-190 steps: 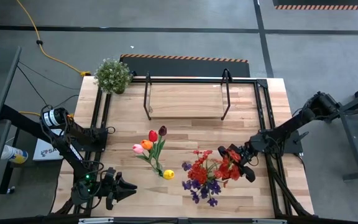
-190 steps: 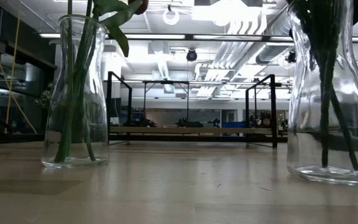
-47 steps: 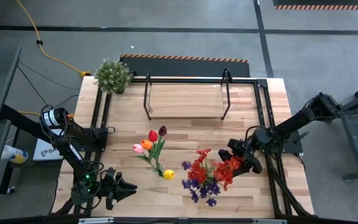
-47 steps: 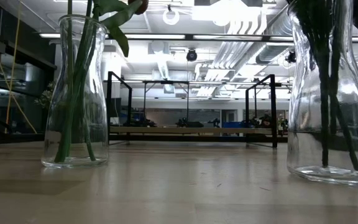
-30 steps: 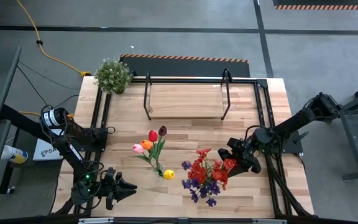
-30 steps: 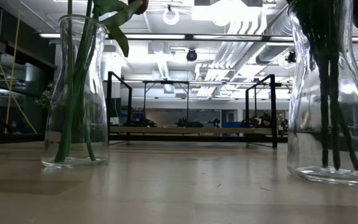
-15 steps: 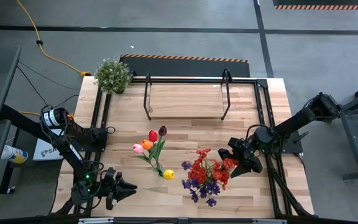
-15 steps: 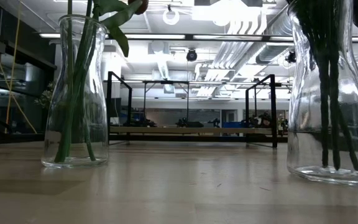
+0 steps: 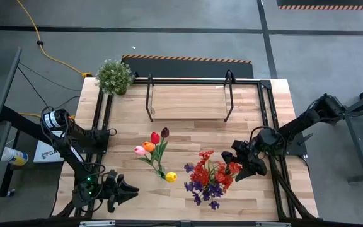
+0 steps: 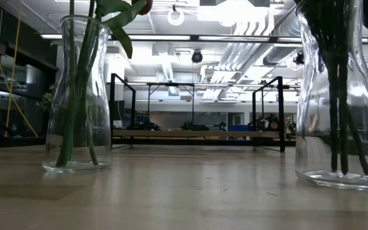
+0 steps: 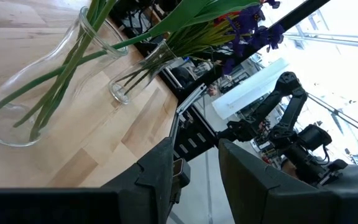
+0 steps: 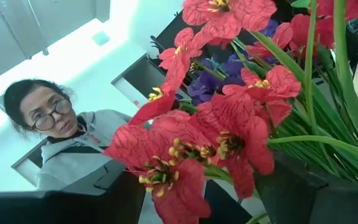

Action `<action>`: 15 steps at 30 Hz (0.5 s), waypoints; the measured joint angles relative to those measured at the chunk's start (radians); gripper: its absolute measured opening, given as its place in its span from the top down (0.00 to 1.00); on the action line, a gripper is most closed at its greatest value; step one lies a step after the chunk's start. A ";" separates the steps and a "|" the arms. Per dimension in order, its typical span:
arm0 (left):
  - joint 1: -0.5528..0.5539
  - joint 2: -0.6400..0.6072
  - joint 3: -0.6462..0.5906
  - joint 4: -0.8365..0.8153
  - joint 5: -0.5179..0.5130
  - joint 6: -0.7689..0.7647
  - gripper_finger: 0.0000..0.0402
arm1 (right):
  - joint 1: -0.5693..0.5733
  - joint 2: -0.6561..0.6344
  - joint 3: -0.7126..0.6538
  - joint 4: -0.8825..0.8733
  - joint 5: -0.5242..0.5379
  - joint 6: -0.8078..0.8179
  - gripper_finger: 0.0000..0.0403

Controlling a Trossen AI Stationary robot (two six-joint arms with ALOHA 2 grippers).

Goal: Pick and place flowers into a vace then onto a shelf
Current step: Put the red flower into the right transparent vase

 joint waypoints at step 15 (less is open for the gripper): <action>0.000 0.000 0.000 0.000 0.000 0.000 0.59 | -0.016 0.000 0.000 0.086 0.069 -0.026 0.37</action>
